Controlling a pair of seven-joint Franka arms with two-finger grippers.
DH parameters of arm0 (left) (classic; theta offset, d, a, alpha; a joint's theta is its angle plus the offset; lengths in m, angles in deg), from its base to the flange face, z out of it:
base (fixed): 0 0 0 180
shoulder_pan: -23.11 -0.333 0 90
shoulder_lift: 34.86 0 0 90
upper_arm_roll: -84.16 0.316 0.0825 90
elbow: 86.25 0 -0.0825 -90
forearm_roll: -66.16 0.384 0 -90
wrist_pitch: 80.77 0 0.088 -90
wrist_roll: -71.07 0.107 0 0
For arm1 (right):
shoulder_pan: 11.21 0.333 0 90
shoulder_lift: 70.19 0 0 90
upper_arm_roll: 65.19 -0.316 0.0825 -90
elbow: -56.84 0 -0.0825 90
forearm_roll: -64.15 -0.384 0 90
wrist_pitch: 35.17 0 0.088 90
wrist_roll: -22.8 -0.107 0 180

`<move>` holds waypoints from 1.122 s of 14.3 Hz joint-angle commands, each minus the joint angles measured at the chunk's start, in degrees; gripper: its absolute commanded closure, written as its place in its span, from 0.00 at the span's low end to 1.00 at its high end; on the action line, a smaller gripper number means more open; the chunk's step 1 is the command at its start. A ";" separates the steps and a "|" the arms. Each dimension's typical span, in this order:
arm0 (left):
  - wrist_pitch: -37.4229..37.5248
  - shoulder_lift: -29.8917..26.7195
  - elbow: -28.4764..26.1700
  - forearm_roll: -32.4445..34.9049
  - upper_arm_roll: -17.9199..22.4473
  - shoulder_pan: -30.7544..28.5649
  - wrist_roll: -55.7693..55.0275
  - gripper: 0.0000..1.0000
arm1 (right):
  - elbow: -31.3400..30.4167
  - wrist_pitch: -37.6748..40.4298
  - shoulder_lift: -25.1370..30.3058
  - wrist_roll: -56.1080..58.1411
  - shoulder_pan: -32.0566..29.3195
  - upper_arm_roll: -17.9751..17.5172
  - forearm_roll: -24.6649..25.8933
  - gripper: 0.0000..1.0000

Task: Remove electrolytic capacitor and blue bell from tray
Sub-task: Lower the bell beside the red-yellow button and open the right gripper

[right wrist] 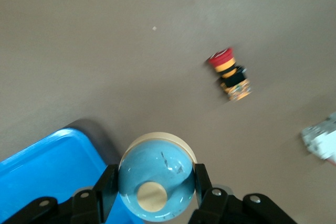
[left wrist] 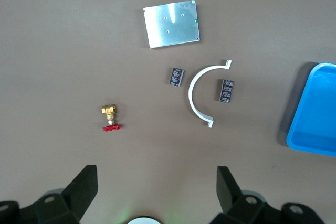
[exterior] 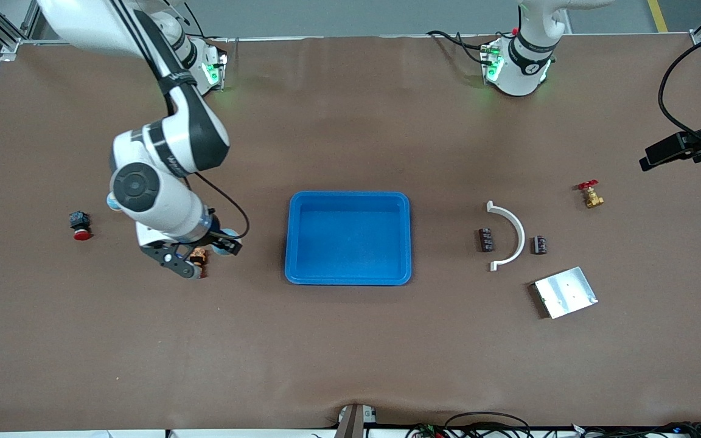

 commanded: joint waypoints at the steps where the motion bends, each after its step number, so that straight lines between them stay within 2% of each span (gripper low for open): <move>1: 0.16 0.59 -0.34 -1.00 0.12 -0.53 0.14 0.00 | -3.15 -0.15 3.22 4.71 -2.43 -0.96 -0.57 1.00; 5: 0.25 0.68 -0.34 -1.44 0.12 -1.23 0.05 0.00 | -6.57 -1.82 5.33 11.21 -5.33 -0.88 -0.39 1.00; 7: 0.33 0.60 -0.16 -1.44 -0.14 -0.88 0.67 0.00 | -11.13 -6.28 7.26 14.46 -6.65 -0.88 -0.21 1.00; 11: 1.74 -3.10 0.98 -1.26 -1.55 -0.62 -0.21 0.00 | -16.24 -10.61 8.94 20.52 -10.16 -0.88 -0.21 1.00; 16: 1.13 3.40 0.89 -0.04 -0.85 -1.23 0.32 0.00 | -20.64 -15.53 10.00 25.55 -12.98 -0.88 -0.21 1.00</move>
